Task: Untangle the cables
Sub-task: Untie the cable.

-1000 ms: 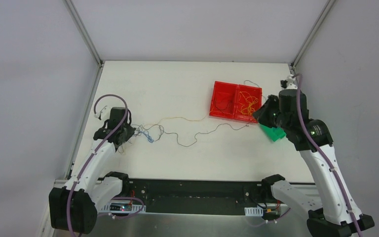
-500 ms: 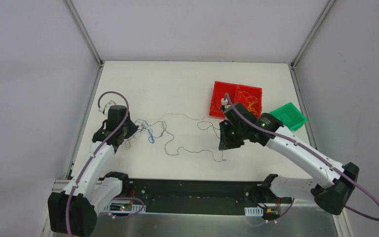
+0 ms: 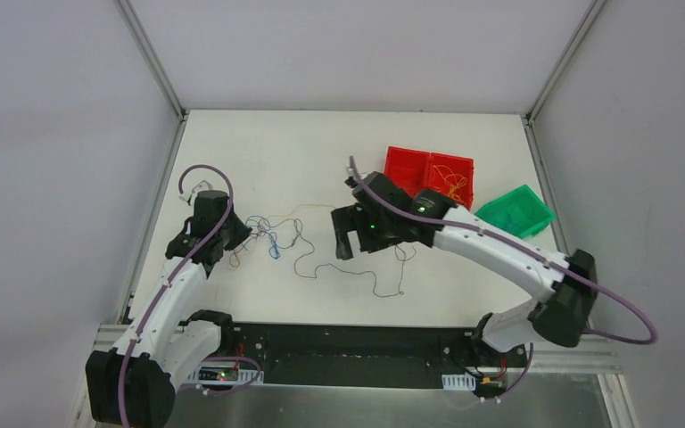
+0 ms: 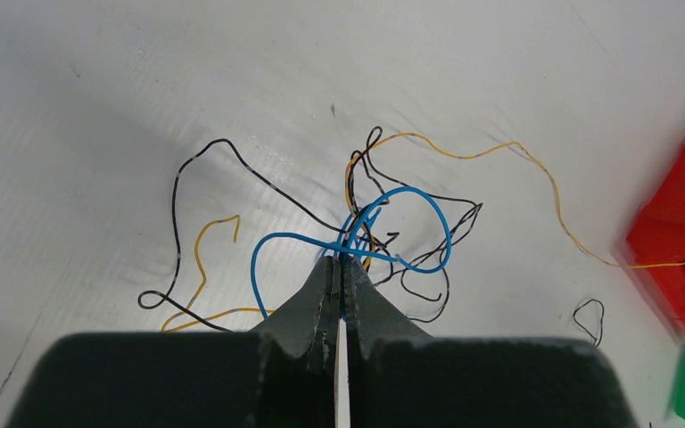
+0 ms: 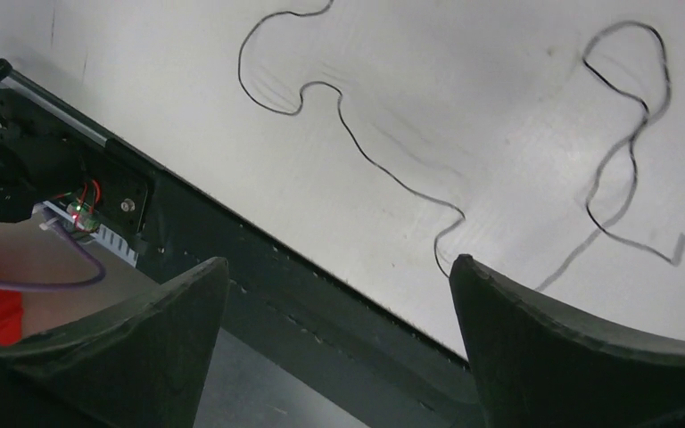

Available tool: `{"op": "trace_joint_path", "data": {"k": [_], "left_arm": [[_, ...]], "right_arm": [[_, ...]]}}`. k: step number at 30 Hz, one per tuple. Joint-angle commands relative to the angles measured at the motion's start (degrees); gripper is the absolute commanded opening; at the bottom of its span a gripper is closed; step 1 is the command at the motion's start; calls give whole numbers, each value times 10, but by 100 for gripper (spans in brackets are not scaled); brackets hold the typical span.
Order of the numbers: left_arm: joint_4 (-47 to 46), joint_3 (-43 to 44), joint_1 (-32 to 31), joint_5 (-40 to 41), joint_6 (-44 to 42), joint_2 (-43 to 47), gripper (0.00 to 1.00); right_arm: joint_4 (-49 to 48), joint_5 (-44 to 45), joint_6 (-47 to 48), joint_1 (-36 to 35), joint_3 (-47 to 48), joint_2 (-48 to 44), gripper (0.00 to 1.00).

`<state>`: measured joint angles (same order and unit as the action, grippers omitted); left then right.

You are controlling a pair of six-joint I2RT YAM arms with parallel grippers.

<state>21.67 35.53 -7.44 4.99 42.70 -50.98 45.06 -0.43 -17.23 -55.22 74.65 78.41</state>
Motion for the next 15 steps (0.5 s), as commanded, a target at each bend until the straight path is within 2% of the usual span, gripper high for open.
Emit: {"op": "trace_joint_path", "data": {"k": [1,5,8,12,15], "left_arm": [[-14,14,-1,-7,-12,11,0],[-14,16,-1,-4,-12,10,0],[-14,17,-1,-1,-12,10,0],[-14,19,-1,1,-10,10,0],[-14,21,-1,-8,-8,9,0]], "right_arm": [[-76,33,43,-29,65,120,98],[-125,67,31,-37,105,204,91],[-188,80,19,-58,100,242,90],[-210,117,45,-100,114,295,89],[-228,90,70,-118,118,322,88]]}}
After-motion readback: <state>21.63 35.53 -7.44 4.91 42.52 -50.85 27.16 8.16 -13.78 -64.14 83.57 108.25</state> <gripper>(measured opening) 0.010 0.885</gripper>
